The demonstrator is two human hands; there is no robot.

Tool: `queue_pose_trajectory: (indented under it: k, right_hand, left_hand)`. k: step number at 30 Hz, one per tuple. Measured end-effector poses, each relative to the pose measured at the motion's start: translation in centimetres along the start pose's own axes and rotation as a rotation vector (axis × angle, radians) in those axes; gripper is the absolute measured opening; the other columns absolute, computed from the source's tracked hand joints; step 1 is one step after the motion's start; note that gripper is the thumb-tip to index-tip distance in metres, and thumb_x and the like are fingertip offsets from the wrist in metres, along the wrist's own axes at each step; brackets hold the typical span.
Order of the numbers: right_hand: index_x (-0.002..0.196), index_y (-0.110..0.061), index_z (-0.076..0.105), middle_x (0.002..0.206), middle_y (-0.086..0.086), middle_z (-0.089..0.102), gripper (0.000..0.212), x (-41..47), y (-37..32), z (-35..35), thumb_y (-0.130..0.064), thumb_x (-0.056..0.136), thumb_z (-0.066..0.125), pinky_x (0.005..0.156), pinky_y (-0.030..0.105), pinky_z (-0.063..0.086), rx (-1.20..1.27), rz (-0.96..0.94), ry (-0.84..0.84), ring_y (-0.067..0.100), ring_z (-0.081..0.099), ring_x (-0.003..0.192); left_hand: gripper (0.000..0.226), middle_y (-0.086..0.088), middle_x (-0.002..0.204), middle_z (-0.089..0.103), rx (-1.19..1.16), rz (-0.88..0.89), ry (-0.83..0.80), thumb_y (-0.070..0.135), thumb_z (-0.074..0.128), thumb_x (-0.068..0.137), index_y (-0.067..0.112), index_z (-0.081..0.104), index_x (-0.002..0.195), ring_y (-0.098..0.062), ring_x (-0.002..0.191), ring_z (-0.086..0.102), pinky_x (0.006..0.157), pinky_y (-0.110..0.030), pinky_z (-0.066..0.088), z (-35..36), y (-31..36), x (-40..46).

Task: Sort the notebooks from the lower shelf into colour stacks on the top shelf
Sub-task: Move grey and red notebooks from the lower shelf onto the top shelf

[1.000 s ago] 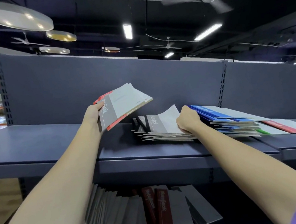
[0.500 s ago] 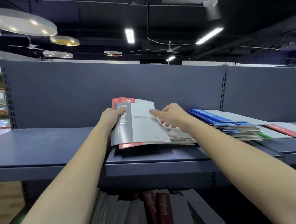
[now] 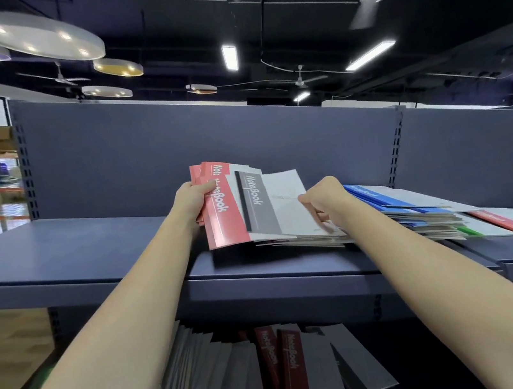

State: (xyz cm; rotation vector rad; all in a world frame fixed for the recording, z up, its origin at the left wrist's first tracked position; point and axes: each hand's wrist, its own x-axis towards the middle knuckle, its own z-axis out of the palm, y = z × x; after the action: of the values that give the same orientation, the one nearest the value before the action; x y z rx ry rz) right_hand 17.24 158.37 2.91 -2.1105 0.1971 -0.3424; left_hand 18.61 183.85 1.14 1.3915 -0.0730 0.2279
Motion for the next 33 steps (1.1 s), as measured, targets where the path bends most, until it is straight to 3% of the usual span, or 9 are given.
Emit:
queue_pose_trajectory:
  k: [2,5,10,13,16,22,26,29,33]
  right_hand:
    - [0.069,-0.009,0.044,0.047,0.005,0.044,0.018,0.2,0.6,-0.4,-0.008,0.084,0.055,0.053,0.025,0.036,-0.184,-0.033,0.05,0.024,0.041,0.054]
    - [0.066,-0.015,0.035,0.06,0.004,0.039,0.021,0.8,1.0,-0.7,-0.006,0.079,0.05,0.046,0.027,0.027,-0.341,-0.113,0.141,0.025,0.037,0.058]
    - [0.087,-0.009,0.052,0.084,0.009,0.057,0.01,1.1,1.8,-1.0,-0.003,0.082,0.046,0.055,0.032,0.034,-0.48,-0.206,0.197,0.034,0.052,0.08]
    - [0.093,-0.011,0.051,0.099,0.014,0.063,0.017,1.1,3.0,-0.6,0.0,0.083,0.042,0.065,0.034,0.036,-0.554,-0.262,0.174,0.035,0.054,0.091]
    - [0.097,-0.012,0.05,0.114,0.02,0.062,0.015,1.5,3.6,0.1,-0.005,0.086,0.045,0.073,0.034,0.037,-0.556,-0.228,0.148,0.037,0.055,0.102]
    - [0.125,-0.007,0.046,0.13,0.019,0.054,0.033,0.1,2.6,0.5,-0.017,0.094,0.05,0.088,0.042,0.044,-0.684,-0.123,0.227,0.041,0.052,0.12]
    - [0.104,-0.015,0.055,0.109,0.009,0.065,0.013,-0.4,2.3,0.2,-0.021,0.094,0.048,0.08,0.039,0.046,-0.417,-0.278,0.219,0.03,0.057,0.101]
    - [0.092,-0.007,0.061,0.079,0.007,0.073,0.032,-1.6,1.1,-0.4,-0.034,0.1,0.047,0.074,0.037,0.051,-0.105,-0.366,0.118,0.019,0.065,0.068]
    - [0.081,-0.007,0.061,0.056,-0.002,0.062,0.04,-2.5,-0.7,-2.6,-0.044,0.095,0.061,0.053,0.029,0.042,0.147,-0.22,-0.084,0.016,0.052,0.044]
  left_hand:
    - [0.012,-0.007,0.088,0.073,-0.059,-0.026,0.035,0.017,0.064,0.094,0.01,0.061,0.104,-0.021,0.069,0.071,0.083,-0.043,0.055,-0.2,0.0,0.2]
    - [0.017,-0.01,0.1,0.073,-0.192,-0.075,0.093,0.019,0.063,0.095,0.01,0.061,0.109,-0.024,0.081,0.07,0.088,-0.044,0.056,-0.8,-0.1,0.4]
    - [0.032,-0.011,0.117,0.071,-0.393,-0.095,0.166,0.022,0.06,0.096,0.01,0.059,0.126,-0.027,0.099,0.071,0.083,-0.042,0.058,-1.6,-0.1,0.5]
    - [0.026,-0.007,0.107,0.072,-0.467,-0.093,0.153,0.019,0.053,0.101,0.012,0.058,0.125,-0.021,0.087,0.071,0.064,-0.034,0.057,-1.5,0.0,0.0]
    - [0.027,-0.006,0.102,0.072,-0.413,-0.116,0.113,0.022,0.055,0.1,0.012,0.059,0.124,-0.019,0.079,0.07,0.057,-0.03,0.055,-1.1,0.2,-0.3]
    - [0.035,-0.014,0.115,0.071,-0.226,-0.158,0.043,0.023,0.062,0.095,0.007,0.062,0.126,-0.03,0.094,0.07,0.073,-0.041,0.057,-0.5,0.2,-0.4]
    - [0.019,-0.012,0.103,0.073,-0.152,-0.125,0.002,0.019,0.061,0.097,0.008,0.063,0.113,-0.027,0.084,0.071,0.071,-0.04,0.057,0.1,0.3,-0.8]
    - [0.007,-0.009,0.097,0.073,-0.116,-0.109,-0.041,0.017,0.059,0.098,0.011,0.063,0.1,-0.024,0.079,0.07,0.074,-0.04,0.057,1.3,0.4,-1.2]
    - [0.006,-0.009,0.089,0.074,-0.055,-0.075,-0.115,0.012,0.057,0.097,0.009,0.063,0.099,-0.021,0.068,0.072,0.061,-0.033,0.057,4.8,1.3,-1.9]
